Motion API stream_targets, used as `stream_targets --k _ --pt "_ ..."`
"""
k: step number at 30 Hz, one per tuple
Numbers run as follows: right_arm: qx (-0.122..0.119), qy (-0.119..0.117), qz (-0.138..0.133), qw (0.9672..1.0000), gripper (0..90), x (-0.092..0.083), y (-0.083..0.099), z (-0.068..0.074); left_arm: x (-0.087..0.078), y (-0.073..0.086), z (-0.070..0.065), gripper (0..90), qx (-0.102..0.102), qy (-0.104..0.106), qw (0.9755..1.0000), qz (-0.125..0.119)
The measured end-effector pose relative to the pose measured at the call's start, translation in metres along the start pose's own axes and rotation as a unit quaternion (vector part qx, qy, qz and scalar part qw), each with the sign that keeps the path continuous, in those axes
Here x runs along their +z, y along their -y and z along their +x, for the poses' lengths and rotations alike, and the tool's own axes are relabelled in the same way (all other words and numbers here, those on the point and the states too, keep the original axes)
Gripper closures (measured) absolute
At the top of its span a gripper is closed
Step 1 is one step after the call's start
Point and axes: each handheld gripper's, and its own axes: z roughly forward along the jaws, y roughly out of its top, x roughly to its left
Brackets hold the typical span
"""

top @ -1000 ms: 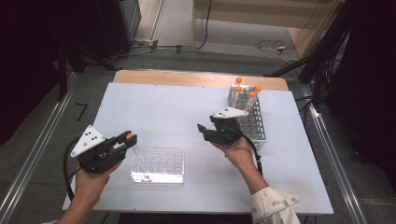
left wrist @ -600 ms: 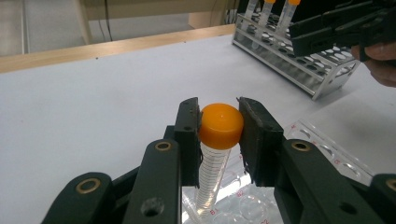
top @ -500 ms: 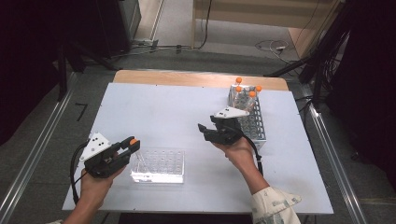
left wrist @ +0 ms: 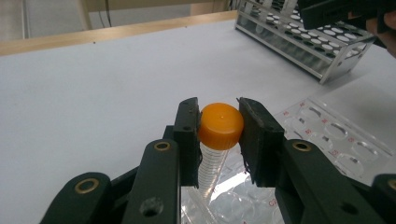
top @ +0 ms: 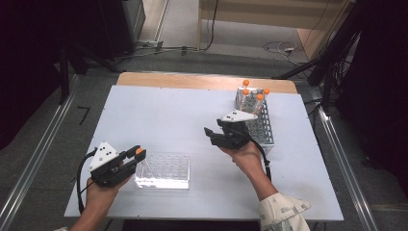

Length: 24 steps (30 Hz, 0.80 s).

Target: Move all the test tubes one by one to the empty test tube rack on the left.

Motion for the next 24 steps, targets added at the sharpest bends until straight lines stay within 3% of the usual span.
stream_targets --k 5,10,14,20,24 --pt "0.000 0.000 0.000 1.0000 40.5 -0.0008 0.0000 -0.0002 0.0004 0.0015 -0.0001 68.3 -0.001 0.003 1.0000 -0.004" --pt "0.001 0.000 -0.001 1.0000 40.5 -0.0013 -0.0002 -0.0005 -0.0017 -0.0011 -0.0029 48.6 0.005 0.016 0.9996 -0.024" --pt "0.001 0.001 -0.003 1.0000 40.5 -0.0016 -0.0003 -0.0009 -0.0023 -0.0024 -0.0044 41.1 0.004 0.018 0.9993 -0.032" --pt "0.003 0.006 -0.005 1.0000 40.4 -0.0024 -0.0007 -0.0025 -0.0062 -0.0059 -0.0033 24.1 -0.002 -0.019 0.9984 -0.054" --pt "0.006 0.015 -0.008 0.9998 40.2 -0.0029 -0.0008 -0.0059 -0.0077 -0.0061 -0.0004 20.0 -0.013 -0.034 0.9973 -0.064"
